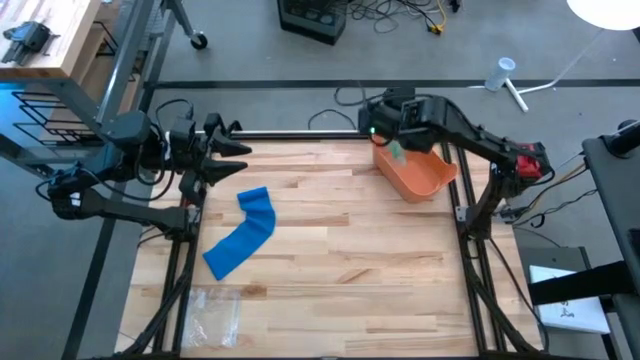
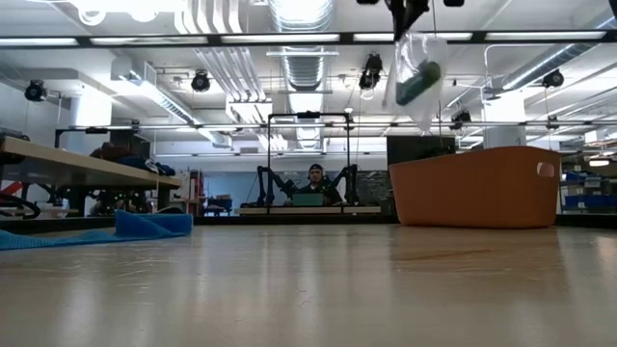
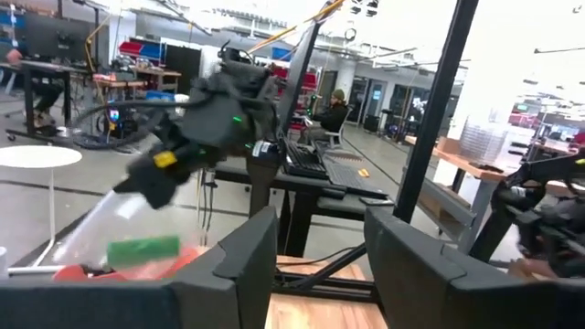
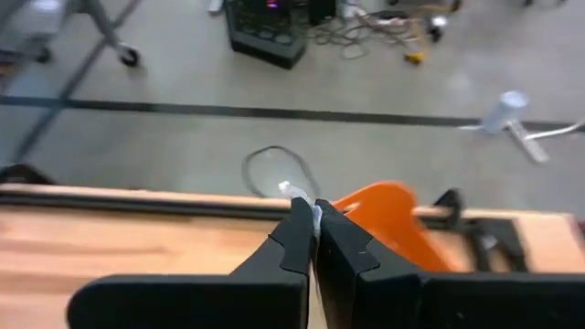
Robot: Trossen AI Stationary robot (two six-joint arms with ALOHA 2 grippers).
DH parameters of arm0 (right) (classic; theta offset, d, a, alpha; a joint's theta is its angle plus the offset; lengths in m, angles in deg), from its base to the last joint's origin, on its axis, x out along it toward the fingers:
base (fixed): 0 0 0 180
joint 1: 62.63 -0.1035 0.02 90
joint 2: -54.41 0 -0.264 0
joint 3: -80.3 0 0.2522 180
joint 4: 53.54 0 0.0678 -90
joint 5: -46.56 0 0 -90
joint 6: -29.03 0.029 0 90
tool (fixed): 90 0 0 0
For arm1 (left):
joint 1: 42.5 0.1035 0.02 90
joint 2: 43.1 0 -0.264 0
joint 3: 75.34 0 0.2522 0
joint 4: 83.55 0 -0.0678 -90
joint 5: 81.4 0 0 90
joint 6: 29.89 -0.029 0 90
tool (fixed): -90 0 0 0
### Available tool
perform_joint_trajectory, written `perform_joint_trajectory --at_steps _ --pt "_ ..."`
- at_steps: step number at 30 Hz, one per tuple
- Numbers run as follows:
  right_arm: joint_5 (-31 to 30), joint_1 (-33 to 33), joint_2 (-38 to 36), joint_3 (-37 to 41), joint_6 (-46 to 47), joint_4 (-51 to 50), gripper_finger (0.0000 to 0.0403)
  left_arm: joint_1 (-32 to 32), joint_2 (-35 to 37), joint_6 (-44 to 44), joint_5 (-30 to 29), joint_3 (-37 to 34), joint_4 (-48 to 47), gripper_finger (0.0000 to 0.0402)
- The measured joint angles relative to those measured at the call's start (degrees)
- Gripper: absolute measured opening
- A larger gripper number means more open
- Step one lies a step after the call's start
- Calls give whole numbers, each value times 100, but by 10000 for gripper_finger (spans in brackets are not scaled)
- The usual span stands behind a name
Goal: Roll bandage
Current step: Put the transparent zip bag with the green rolled bandage into the orange bin
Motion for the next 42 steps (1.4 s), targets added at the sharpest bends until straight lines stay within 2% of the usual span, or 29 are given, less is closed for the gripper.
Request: perform_joint_trajectory --at_steps 8,17,24,30,37,42 --pt "-21 886 -4 595 -351 0 2 0 15 135 114 -4 -42 160" --pt "-517 1657 -4 1640 1123 -3 2 0 -5 293 126 -4 -109 175" --pt "-976 1698 -2 2528 1993 751 2 0 -11 299 142 -6 -269 182" --pt "-1260 1766 18 3182 1984 1364 2 0 -11 443 140 -6 -296 179" --pt "-1291 2002 14 3279 1970 1181 4 0 -21 658 137 -6 -293 169" --pt "-1161 2030 40 3319 1971 1568 18 0 -121 706 90 -6 -285 167"
